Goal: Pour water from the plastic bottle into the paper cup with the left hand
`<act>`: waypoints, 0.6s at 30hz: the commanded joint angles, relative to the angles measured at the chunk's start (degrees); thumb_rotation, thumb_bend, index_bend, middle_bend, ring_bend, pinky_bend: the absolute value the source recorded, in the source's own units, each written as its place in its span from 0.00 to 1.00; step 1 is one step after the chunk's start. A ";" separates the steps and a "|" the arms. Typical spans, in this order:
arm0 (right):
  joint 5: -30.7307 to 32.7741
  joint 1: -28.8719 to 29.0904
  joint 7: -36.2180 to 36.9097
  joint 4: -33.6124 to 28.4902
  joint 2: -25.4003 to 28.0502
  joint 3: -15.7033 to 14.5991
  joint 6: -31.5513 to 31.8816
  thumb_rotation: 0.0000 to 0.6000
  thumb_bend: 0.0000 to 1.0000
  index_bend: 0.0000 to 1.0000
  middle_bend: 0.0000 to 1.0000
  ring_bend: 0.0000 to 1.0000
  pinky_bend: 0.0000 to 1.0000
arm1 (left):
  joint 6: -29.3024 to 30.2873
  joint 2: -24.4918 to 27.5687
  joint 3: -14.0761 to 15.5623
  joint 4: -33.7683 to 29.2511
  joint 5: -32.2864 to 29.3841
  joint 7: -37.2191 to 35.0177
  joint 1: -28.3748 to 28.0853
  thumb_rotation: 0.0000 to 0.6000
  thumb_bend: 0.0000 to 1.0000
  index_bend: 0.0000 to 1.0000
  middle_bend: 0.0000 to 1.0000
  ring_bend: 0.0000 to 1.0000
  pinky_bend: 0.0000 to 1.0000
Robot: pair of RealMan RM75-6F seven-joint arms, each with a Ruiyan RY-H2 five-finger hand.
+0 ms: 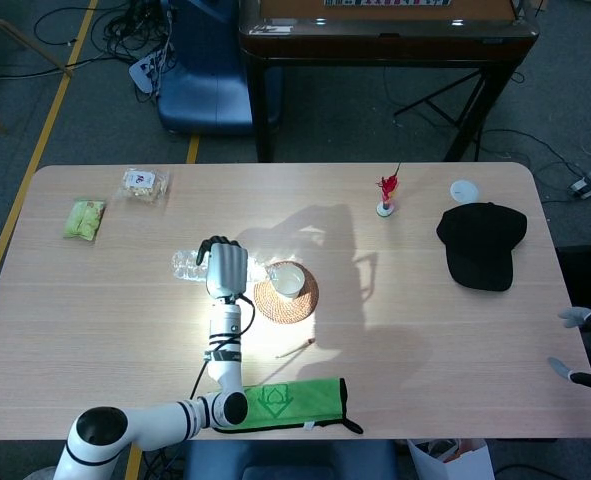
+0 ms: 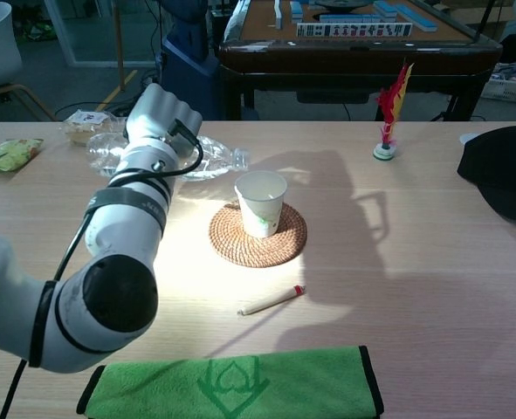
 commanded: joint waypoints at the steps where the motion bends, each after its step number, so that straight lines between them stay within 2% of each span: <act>1: 0.03 -0.01 -0.01 0.00 0.01 0.01 0.01 1.00 0.00 0.37 0.42 0.40 0.45 | 0.15 -0.25 0.21 0.52 0.26 0.81 0.01 1.00 0.07 0.76 0.76 0.62 0.63; 10: 0.11 -0.03 0.22 0.03 0.10 0.07 -0.02 1.00 0.00 0.37 0.42 0.40 0.45 | -0.42 -0.86 1.65 2.35 1.75 3.02 0.02 1.00 0.07 0.76 0.76 0.63 0.63; 18: -0.10 -0.04 0.34 0.04 0.12 0.01 -0.03 1.00 0.00 0.37 0.42 0.40 0.45 | -0.86 -1.76 1.48 3.85 2.94 3.20 -0.15 1.00 0.07 0.76 0.76 0.63 0.63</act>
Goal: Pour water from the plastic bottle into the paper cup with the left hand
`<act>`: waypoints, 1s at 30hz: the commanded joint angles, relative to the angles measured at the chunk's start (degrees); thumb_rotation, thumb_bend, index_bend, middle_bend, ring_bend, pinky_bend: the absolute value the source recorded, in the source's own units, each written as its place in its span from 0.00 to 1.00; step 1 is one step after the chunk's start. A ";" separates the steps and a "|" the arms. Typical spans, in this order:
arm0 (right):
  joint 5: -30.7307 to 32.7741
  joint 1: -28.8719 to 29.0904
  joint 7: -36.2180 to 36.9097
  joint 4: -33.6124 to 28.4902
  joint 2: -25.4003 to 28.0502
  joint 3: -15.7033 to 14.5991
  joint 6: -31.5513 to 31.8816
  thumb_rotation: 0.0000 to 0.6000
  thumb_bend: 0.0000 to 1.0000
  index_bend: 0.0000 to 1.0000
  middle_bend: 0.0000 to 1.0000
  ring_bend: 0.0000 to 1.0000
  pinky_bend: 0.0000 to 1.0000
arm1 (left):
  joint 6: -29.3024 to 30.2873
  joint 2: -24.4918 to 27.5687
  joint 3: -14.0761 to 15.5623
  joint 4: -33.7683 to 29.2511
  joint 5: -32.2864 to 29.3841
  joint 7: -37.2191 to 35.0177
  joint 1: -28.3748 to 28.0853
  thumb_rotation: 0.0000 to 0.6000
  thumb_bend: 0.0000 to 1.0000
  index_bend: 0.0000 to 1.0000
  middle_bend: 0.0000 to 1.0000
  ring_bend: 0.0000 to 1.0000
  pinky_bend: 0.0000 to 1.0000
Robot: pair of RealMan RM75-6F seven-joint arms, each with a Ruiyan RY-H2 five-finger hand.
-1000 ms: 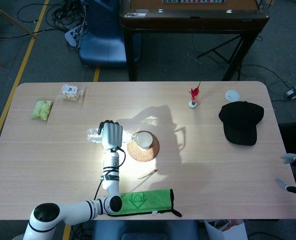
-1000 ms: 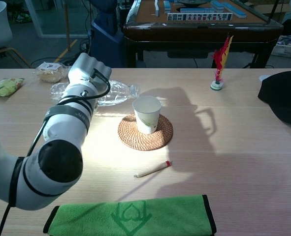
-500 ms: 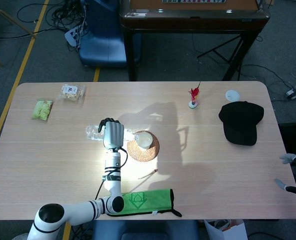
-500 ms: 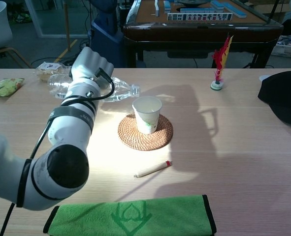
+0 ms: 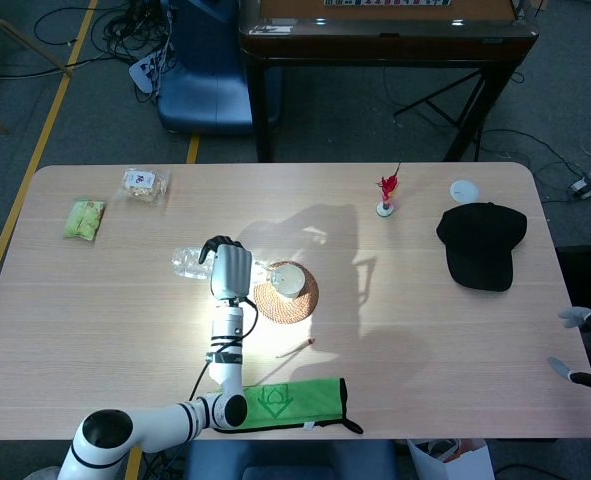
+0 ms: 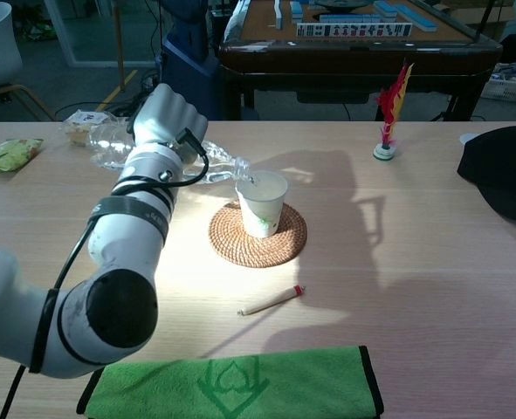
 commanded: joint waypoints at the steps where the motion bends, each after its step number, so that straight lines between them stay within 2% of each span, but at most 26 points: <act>1: -0.01 -0.02 0.06 0.04 0.01 0.01 0.05 1.00 0.00 0.37 0.42 0.40 0.45 | -0.15 -0.24 -0.10 0.43 0.28 0.10 -0.01 1.00 0.08 0.76 0.76 0.63 0.63; 15: 0.14 0.19 -0.25 0.15 -0.15 -0.08 -0.57 1.00 0.00 0.37 0.42 0.40 0.45 | -0.75 -0.11 -0.69 1.35 1.64 0.40 0.51 1.00 0.07 0.76 0.76 0.63 0.63; 30: 0.26 0.24 -0.29 0.11 -0.18 -0.04 -0.66 1.00 0.00 0.37 0.42 0.40 0.45 | -0.99 0.05 -0.04 1.10 3.36 0.97 1.33 1.00 0.07 0.76 0.76 0.63 0.63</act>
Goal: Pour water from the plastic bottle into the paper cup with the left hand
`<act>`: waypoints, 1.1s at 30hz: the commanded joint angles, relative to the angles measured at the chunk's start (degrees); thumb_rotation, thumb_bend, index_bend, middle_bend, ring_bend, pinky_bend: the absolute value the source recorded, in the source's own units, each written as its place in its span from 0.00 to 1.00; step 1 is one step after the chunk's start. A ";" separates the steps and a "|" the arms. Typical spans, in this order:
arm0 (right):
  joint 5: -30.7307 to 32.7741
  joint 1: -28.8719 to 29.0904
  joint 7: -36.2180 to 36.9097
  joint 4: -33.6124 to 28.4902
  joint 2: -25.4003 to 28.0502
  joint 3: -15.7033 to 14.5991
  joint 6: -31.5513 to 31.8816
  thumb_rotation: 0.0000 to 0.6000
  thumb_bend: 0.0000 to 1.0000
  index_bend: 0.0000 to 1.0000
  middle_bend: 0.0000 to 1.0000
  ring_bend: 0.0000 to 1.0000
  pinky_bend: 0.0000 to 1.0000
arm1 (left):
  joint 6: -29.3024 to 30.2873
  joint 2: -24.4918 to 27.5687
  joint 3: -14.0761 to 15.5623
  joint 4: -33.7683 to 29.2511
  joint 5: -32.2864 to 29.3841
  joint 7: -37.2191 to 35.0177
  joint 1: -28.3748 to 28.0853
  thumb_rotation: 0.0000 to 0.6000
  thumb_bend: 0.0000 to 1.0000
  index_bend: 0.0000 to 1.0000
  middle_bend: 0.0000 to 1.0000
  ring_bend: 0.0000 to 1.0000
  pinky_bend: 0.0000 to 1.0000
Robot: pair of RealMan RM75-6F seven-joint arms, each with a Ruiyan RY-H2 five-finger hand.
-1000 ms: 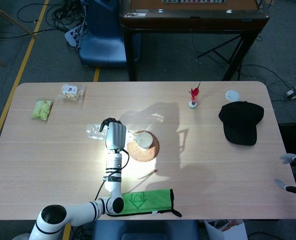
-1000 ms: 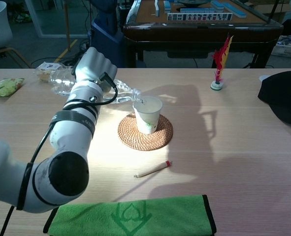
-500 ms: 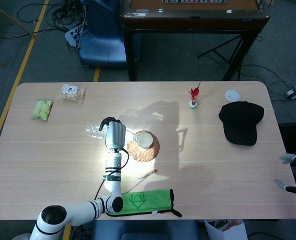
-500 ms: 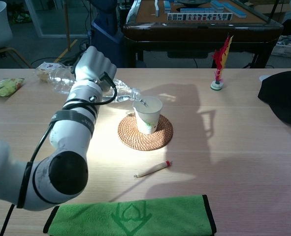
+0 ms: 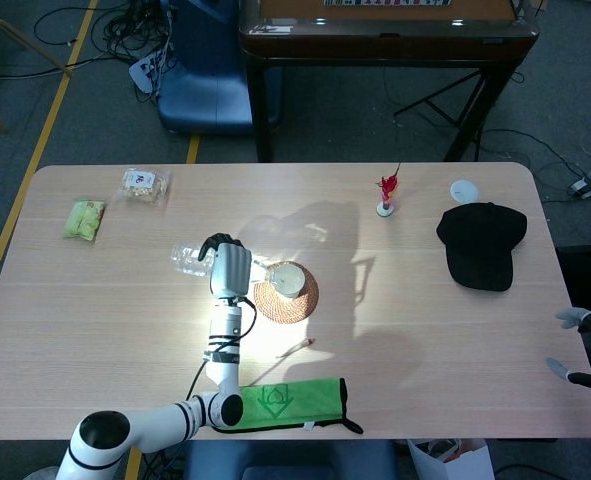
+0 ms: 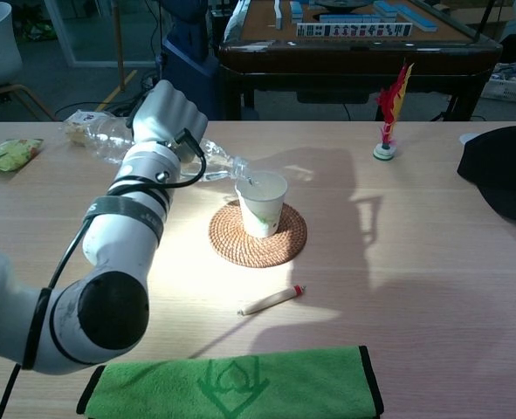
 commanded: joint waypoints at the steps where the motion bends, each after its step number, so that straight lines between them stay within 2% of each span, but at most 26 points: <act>1: 0.00 -0.04 0.09 0.02 0.03 0.01 0.08 1.00 0.00 0.37 0.42 0.40 0.45 | -0.14 -0.13 -0.15 0.14 0.03 0.09 0.06 1.00 0.07 0.76 0.76 0.63 0.63; 10: -0.38 -0.22 0.48 -0.09 0.26 -0.03 0.52 1.00 0.00 0.37 0.42 0.40 0.45 | -0.77 -0.36 -0.56 0.26 -0.03 -0.13 0.62 1.00 0.07 0.76 0.76 0.63 0.63; 23: -0.73 -0.06 0.47 -0.25 0.26 -0.28 0.12 1.00 0.00 0.37 0.42 0.40 0.45 | -2.73 0.17 -1.63 -0.24 -0.65 -4.71 2.36 1.00 0.07 0.75 0.76 0.63 0.63; 27: -0.62 -0.01 0.47 -0.23 0.27 -0.31 -0.06 1.00 0.00 0.37 0.42 0.40 0.45 | -4.05 1.02 -1.14 -0.79 1.32 -10.78 3.09 1.00 0.07 0.74 0.76 0.62 0.63; 30: -0.70 0.00 0.60 -0.36 0.39 -0.37 -0.12 1.00 0.00 0.37 0.42 0.40 0.45 | -5.24 1.20 -2.17 -1.39 2.07 -17.84 3.79 1.00 0.07 0.74 0.76 0.61 0.63; 33: -0.78 -0.03 0.63 -0.42 0.42 -0.41 -0.05 1.00 0.00 0.37 0.42 0.40 0.45 | -5.81 1.19 -3.28 -2.20 1.89 -21.19 4.00 1.00 0.07 0.73 0.76 0.61 0.63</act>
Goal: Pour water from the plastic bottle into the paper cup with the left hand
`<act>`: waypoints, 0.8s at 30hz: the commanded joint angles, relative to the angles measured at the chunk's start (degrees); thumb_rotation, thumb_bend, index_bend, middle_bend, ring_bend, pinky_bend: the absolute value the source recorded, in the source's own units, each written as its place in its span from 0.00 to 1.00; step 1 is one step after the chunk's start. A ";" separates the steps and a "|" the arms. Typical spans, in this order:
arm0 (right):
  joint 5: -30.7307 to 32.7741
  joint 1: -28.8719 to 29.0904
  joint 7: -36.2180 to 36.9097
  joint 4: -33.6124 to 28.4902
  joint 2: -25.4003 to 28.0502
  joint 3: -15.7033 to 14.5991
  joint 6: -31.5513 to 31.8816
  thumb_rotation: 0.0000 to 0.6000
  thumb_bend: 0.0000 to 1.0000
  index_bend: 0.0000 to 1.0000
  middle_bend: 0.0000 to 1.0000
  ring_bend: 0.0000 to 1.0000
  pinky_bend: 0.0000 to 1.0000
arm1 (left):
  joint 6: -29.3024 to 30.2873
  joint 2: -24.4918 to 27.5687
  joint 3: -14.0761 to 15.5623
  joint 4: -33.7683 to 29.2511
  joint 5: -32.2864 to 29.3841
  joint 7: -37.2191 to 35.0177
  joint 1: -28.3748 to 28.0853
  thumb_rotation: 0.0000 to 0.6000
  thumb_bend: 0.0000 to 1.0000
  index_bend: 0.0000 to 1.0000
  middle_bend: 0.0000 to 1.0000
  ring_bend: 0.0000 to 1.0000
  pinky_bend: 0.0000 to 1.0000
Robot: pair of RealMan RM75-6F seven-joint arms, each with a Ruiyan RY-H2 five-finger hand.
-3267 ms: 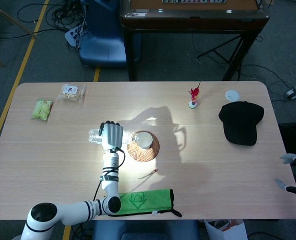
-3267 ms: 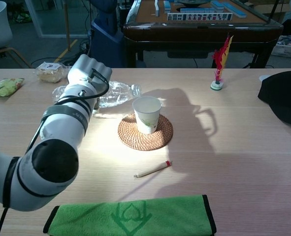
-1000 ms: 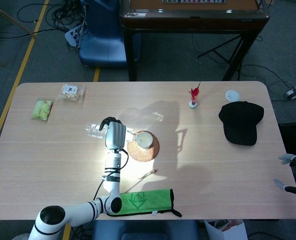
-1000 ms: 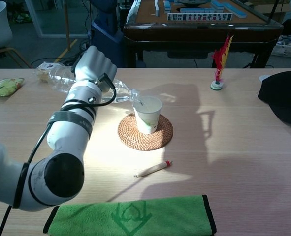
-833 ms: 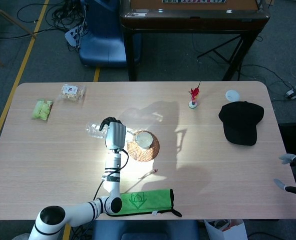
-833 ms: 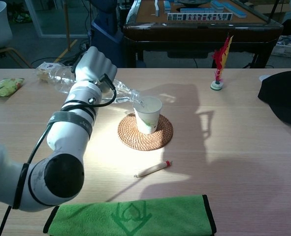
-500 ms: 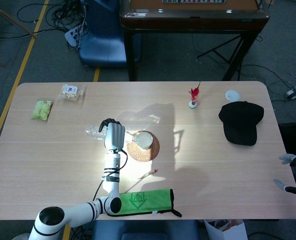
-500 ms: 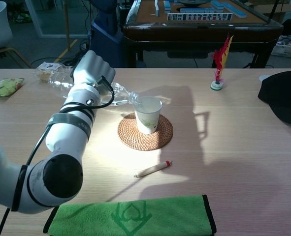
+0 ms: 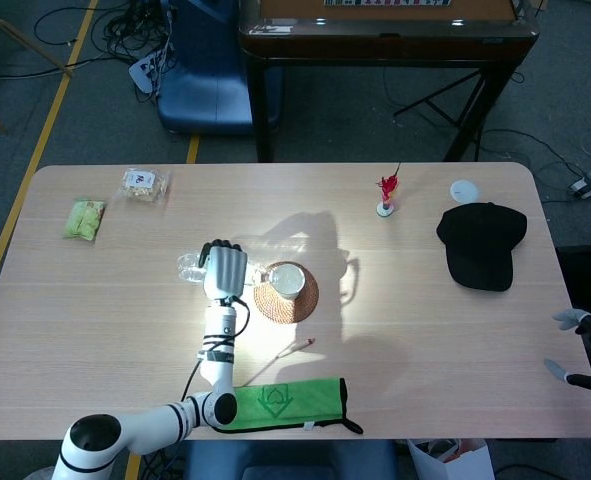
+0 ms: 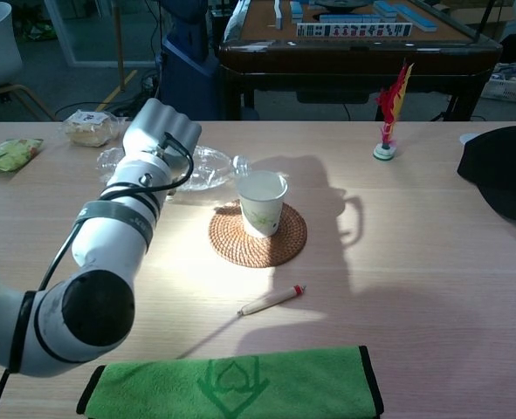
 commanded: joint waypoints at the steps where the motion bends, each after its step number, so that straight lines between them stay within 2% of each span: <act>1: -0.08 -0.02 -0.02 -0.05 0.02 -0.02 0.08 1.00 0.00 0.37 0.42 0.40 0.45 | -1.52 0.31 -2.16 -1.98 0.15 -6.67 0.84 1.00 0.07 0.73 0.76 0.61 0.63; 9: -0.27 -0.04 -0.19 -0.12 0.04 -0.16 0.12 1.00 0.00 0.37 0.42 0.40 0.45 | -1.23 2.68 -5.61 -9.24 -2.43 -12.63 2.97 1.00 0.07 0.72 0.76 0.61 0.63; 16: -0.29 -0.32 -0.29 -0.26 0.13 -0.08 0.78 1.00 0.00 0.37 0.42 0.40 0.45 | -0.22 7.82 -10.80 -20.56 -9.24 -15.67 6.38 1.00 0.07 0.72 0.76 0.61 0.63; 24: -0.37 0.15 -1.69 -0.39 -0.41 -0.42 -0.29 1.00 0.00 0.37 0.42 0.40 0.45 | -0.64 13.83 -13.98 -29.43 -14.84 -23.44 11.15 1.00 0.07 0.71 0.75 0.60 0.63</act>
